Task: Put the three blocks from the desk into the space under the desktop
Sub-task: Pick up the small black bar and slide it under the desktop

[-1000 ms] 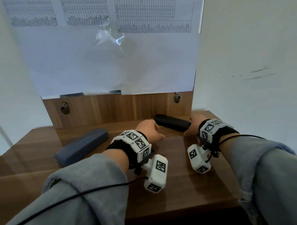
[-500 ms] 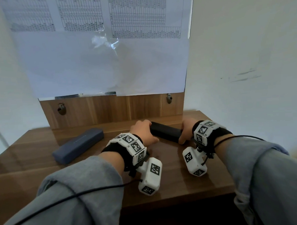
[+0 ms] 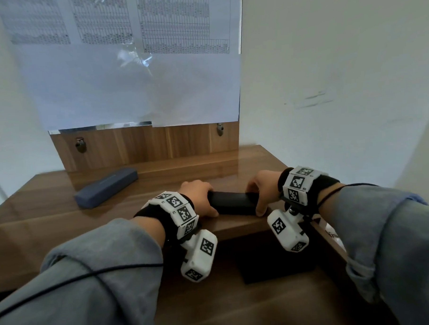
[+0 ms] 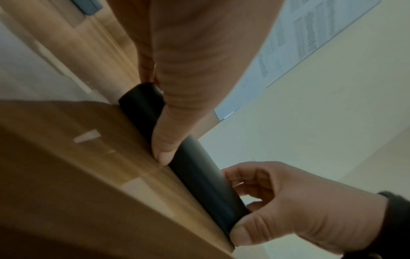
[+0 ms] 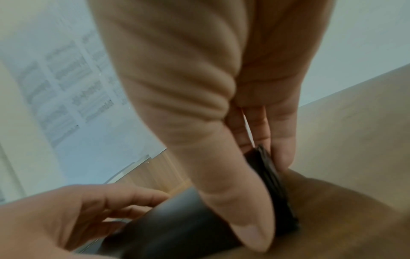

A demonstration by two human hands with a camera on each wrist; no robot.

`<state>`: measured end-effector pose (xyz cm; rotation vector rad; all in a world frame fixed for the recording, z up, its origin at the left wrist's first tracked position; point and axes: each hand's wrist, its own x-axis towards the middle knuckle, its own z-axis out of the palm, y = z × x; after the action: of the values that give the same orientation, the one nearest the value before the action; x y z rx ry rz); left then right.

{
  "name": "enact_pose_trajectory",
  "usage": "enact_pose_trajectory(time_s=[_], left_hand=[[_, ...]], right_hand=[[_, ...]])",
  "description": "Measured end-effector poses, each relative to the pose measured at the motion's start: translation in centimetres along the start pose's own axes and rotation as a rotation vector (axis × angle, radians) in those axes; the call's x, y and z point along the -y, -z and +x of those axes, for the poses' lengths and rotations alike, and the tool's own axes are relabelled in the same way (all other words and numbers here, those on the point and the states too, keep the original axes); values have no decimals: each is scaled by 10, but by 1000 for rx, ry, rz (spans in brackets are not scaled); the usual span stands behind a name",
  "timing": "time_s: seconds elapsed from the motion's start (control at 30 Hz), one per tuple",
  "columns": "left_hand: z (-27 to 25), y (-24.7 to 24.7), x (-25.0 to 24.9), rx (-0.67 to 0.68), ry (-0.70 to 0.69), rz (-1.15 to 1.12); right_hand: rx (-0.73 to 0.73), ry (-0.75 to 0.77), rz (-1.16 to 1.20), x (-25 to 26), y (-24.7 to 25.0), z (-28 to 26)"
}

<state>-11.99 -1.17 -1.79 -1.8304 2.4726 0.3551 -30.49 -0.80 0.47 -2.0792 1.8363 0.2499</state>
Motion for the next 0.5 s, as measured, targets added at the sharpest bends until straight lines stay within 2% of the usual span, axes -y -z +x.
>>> enact_pose_trajectory(time_s=[0.27, 0.5], left_hand=[[-51, -7, -28, 98, -120, -8], [-73, -14, -54, 240, -123, -45]], right_hand=[[-14, 32, 40, -27, -20, -65], [115, -2, -2, -39, -27, -93]])
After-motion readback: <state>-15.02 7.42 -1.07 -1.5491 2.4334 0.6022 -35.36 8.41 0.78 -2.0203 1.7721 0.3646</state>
